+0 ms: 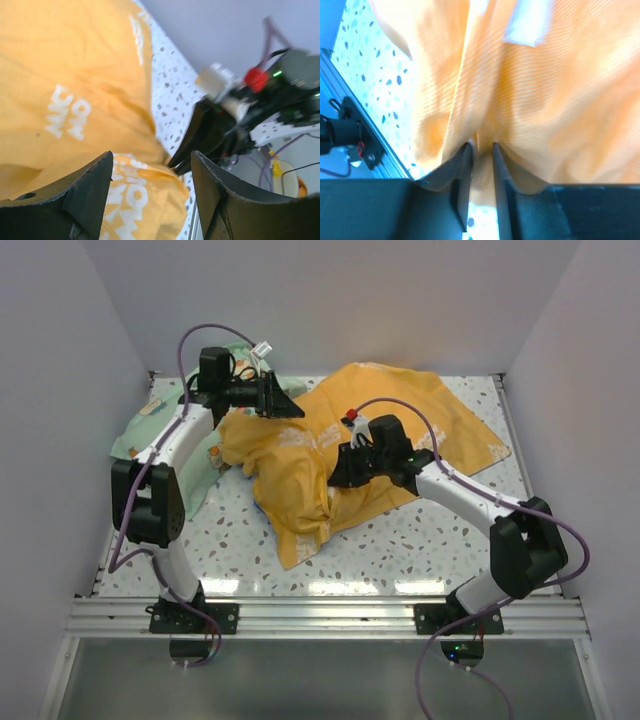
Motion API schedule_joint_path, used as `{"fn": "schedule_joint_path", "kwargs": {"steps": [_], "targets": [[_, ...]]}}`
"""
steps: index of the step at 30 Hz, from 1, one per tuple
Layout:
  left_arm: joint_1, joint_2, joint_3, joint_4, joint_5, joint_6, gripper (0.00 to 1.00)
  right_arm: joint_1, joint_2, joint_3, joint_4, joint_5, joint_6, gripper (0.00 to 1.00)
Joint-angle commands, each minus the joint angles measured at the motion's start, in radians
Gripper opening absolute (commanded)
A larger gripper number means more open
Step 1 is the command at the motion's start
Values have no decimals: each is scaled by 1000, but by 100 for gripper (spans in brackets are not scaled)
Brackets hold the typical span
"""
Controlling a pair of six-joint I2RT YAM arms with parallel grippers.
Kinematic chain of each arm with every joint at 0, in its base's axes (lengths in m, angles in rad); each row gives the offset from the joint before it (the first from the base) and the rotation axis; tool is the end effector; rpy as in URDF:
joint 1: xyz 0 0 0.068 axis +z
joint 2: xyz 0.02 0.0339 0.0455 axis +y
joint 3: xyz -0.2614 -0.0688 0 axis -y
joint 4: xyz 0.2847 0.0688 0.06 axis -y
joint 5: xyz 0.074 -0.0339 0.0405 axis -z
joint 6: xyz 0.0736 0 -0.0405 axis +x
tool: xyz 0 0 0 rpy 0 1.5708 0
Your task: Put the pillow into the pillowcase
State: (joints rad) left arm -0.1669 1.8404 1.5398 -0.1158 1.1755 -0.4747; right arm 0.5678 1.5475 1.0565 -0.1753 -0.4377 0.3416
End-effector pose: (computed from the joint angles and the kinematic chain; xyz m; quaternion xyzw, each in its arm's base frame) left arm 0.4551 -0.1455 0.2971 0.1921 0.7355 -0.5841 0.2844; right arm 0.3237 0.2435 0.2066 -0.1934 0.8617 0.3628 0.2975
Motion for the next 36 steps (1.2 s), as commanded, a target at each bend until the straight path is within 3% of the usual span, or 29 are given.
{"fn": "schedule_joint_path", "kwargs": {"steps": [1, 4, 7, 9, 10, 11, 12, 17, 20, 23, 25, 28, 32, 33, 34, 36], "targets": [[27, -16, 17, -450, -184, 448, 67, -28, -67, 62, -165, 27, -123, 19], [85, -120, -113, -403, -238, 465, 68, -26, -82, 105, -252, 105, -191, 0], [122, -256, -219, -381, -260, 520, 67, -29, -93, 117, -253, 151, -216, 0], [122, -328, -277, -418, -275, 560, 67, -29, -72, 134, -247, 117, -211, 21], [121, -364, -296, -432, -272, 568, 67, -29, -58, 163, -247, 52, -188, 48], [121, -380, -314, -444, -281, 576, 68, -28, -41, 177, -244, 51, -179, 57], [124, -398, -352, -459, -295, 590, 68, -16, -8, 192, -242, 9, -171, 60], [129, -498, -457, -420, -277, 532, 70, 52, 100, 253, -222, 2, -158, 55], [83, -527, -472, -482, -301, 545, 72, 75, 183, 273, -262, -45, -148, 48], [-46, -639, -562, -467, -388, 530, 81, 81, 217, 249, -251, -101, -121, 47], [-185, -705, -650, -377, -528, 482, 87, 86, 244, 241, -240, -128, -107, 48], [-302, -670, -690, -295, -658, 387, 89, 90, 273, 250, -240, -136, -102, 48], [-376, -554, -682, -237, -738, 308, 76, 89, 296, 240, -239, -145, -99, 43], [-382, -538, -691, -202, -726, 283, 69, 90, 296, 235, -231, -144, -98, 41], [-385, -515, -693, -193, -723, 272, 56, 90, 296, 223, -227, -144, -95, 38], [-395, -495, -704, -145, -734, 239, 48, 90, 304, 214, -216, -136, -95, 27]]}}
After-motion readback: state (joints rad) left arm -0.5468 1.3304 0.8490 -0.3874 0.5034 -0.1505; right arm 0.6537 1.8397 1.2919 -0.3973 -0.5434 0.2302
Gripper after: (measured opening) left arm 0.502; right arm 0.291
